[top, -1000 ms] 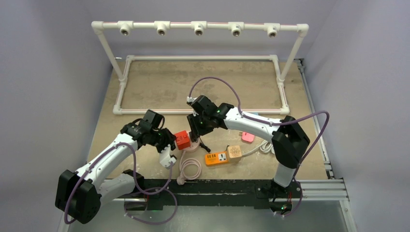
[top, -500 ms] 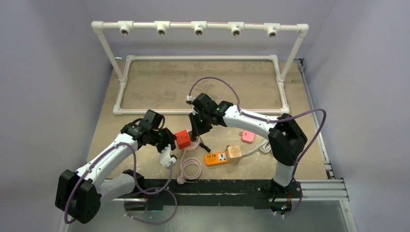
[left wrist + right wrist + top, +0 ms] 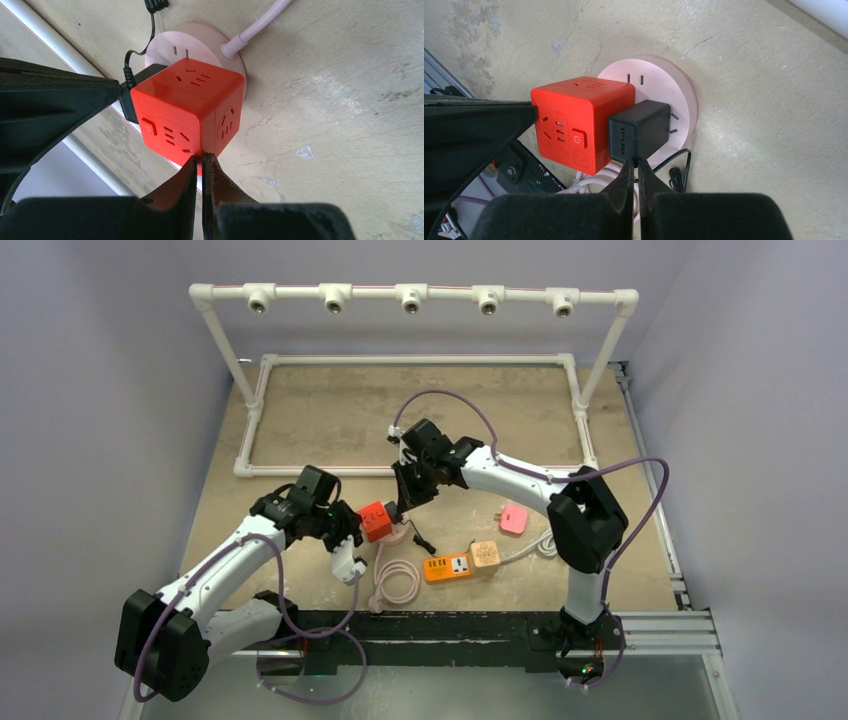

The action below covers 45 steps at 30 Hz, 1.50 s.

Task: Insert the plug
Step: Press the plug into the socket, then pick up the plug from the center of the board.

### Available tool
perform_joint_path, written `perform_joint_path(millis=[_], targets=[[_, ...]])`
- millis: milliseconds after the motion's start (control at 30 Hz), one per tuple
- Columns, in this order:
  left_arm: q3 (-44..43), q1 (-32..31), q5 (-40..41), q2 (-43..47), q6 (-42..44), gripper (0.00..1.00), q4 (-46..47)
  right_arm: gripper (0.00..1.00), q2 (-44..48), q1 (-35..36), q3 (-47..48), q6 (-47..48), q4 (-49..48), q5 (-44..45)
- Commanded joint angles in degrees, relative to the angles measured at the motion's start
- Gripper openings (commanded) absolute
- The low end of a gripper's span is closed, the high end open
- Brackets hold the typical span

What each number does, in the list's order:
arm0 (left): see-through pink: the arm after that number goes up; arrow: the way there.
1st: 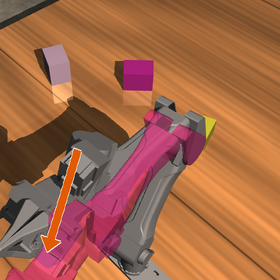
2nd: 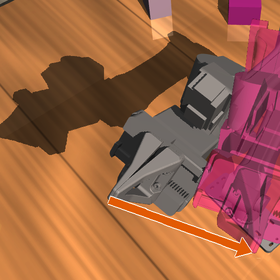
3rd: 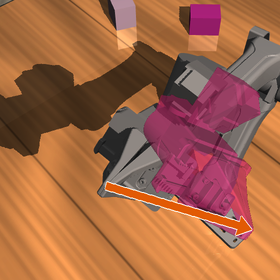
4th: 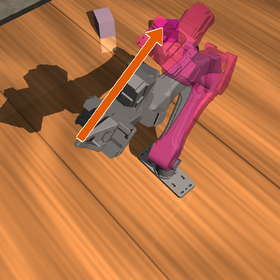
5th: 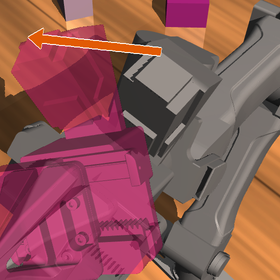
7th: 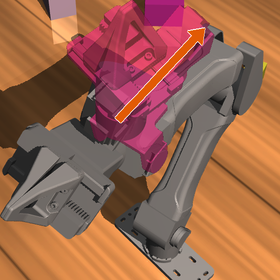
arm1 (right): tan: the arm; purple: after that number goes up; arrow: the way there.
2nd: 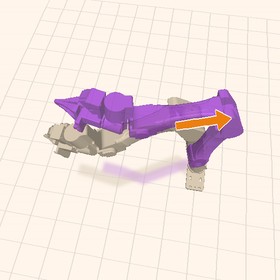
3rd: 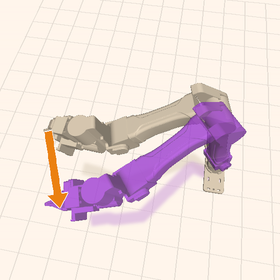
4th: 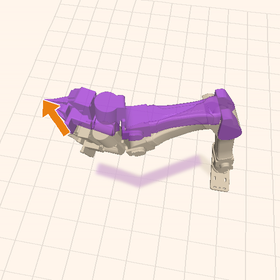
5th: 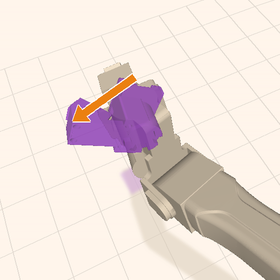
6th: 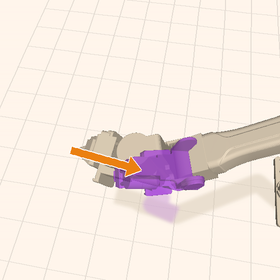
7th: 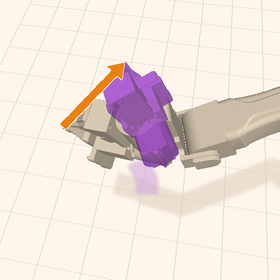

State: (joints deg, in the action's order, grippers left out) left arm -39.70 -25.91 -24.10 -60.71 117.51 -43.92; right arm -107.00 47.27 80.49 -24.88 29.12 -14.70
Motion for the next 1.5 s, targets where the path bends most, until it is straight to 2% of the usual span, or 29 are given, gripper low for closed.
perform_joint_path(millis=[0,300,467,533,633,733,867,1033,1133,1233,1300,1467], targets=[[1.8,-0.3,-0.6,-1.9,11.7,0.05,-1.6,0.00,-6.8,0.5,-0.7,4.6,3.8,7.4],[2.1,-0.3,-1.5,-3.1,11.9,0.04,-1.2,0.00,-7.0,0.7,-2.1,4.5,6.1,10.9],[1.5,-0.3,-2.5,-2.4,9.6,0.04,-0.7,0.00,-5.7,0.6,4.5,4.3,8.8,9.6],[0.7,-0.3,-2.6,-1.9,8.0,0.03,-1.2,0.09,-5.4,0.6,8.3,4.3,10.4,10.2],[0.1,-0.3,-1.9,-0.5,6.8,0.02,-2.1,0.30,-5.2,0.6,14.0,5.1,13.0,11.4],[0.0,-0.3,-1.5,1.5,5.8,0.01,-2.7,0.41,-3.9,0.5,16.5,5.2,14.2,12.7],[-0.9,-0.3,-1.6,2.9,2.1,0.02,-2.6,0.46,-1.6,0.0,17.1,4.9,14.5,14.3],[-2.6,-0.3,-2.0,3.3,-5.0,0.00,-2.1,0.44,0.0,-0.8,13.2,3.0,12.2,11.6],[-4.0,-0.3,-3.0,3.5,-11.5,0.01,-0.7,0.44,2.0,-0.8,9.5,1.5,13.4,13.7],[-5.9,-0.3,-3.9,2.6,-18.7,0.15,1.5,0.46,6.4,-1.1,3.9,0.2,13.9,14.5],[-7.3,-0.2,-5.0,1.4,-21.9,0.29,2.8,0.47,9.2,-1.2,-0.1,-1.3,14.6,14.5],[-8.8,-0.3,-8.4,-2.6,-22.2,0.64,3.9,0.49,16.7,-1.3,-10.4,-6.7,15.5,15.4]])
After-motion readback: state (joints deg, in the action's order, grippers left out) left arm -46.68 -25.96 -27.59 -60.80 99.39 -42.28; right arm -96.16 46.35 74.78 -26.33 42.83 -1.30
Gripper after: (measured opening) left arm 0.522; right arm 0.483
